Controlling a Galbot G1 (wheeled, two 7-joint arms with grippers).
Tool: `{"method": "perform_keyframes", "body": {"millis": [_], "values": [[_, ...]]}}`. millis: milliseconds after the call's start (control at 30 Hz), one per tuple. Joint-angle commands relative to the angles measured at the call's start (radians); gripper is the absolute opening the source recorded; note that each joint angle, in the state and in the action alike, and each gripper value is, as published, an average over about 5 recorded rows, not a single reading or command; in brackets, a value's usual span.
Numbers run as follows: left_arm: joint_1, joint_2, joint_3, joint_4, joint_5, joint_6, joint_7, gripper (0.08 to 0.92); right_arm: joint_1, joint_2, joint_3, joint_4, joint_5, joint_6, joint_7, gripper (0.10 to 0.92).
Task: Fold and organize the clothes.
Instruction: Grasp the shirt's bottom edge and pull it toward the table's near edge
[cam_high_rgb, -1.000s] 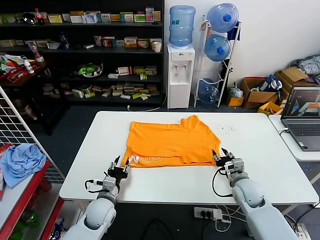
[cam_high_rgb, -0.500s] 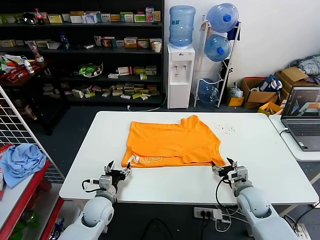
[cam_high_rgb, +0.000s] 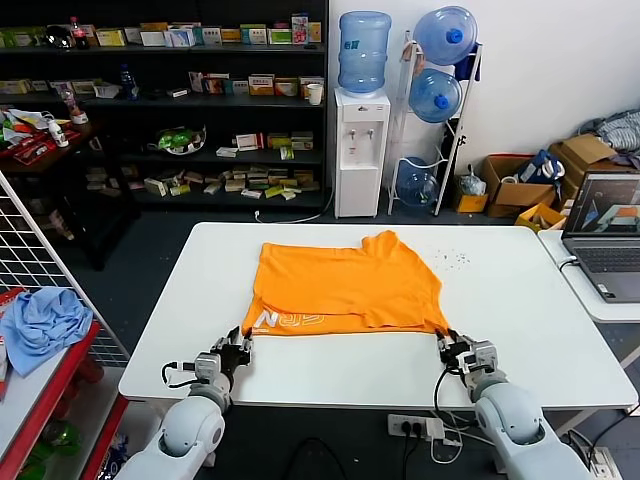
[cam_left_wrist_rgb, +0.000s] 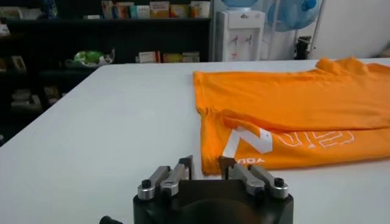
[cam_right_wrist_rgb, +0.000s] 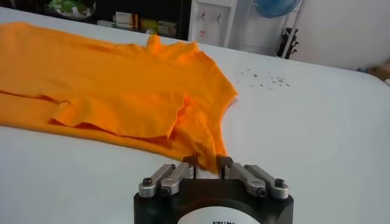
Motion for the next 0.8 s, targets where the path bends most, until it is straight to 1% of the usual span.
{"method": "perform_keyframes", "body": {"millis": [33, 67, 167, 267, 433, 567, 700, 800], "values": [[0.033, 0.016, -0.003, -0.039, -0.018, 0.004, 0.001, 0.261, -0.020, -0.002, 0.002, 0.022, 0.000, -0.009, 0.003, 0.153], [0.041, 0.020, -0.004, -0.048, -0.019, 0.004, 0.001, 0.235, -0.026, -0.004, 0.005, 0.026, 0.001, -0.008, 0.004, 0.137], [0.070, 0.031, -0.007, -0.088, -0.022, 0.002, -0.004, 0.149, -0.045, -0.012, 0.015, 0.043, 0.002, -0.007, 0.008, 0.124], [0.105, 0.043, -0.011, -0.145, -0.021, 0.003, -0.012, 0.096, -0.079, -0.023, 0.030, 0.081, 0.005, -0.008, 0.015, 0.124], [0.173, 0.064, -0.019, -0.232, -0.018, 0.003, -0.020, 0.089, -0.176, -0.055, 0.067, 0.172, 0.006, -0.010, 0.021, 0.124], [0.214, 0.069, -0.021, -0.268, -0.009, -0.004, -0.014, 0.089, -0.245, -0.074, 0.095, 0.225, 0.004, -0.010, 0.020, 0.124], [0.196, 0.047, -0.019, -0.244, -0.005, -0.024, -0.002, 0.089, -0.260, -0.077, 0.110, 0.225, 0.002, -0.006, 0.017, 0.124], [0.156, 0.026, -0.012, -0.196, -0.009, -0.040, 0.008, 0.121, -0.256, -0.075, 0.111, 0.209, -0.001, -0.001, 0.014, 0.124]]}}
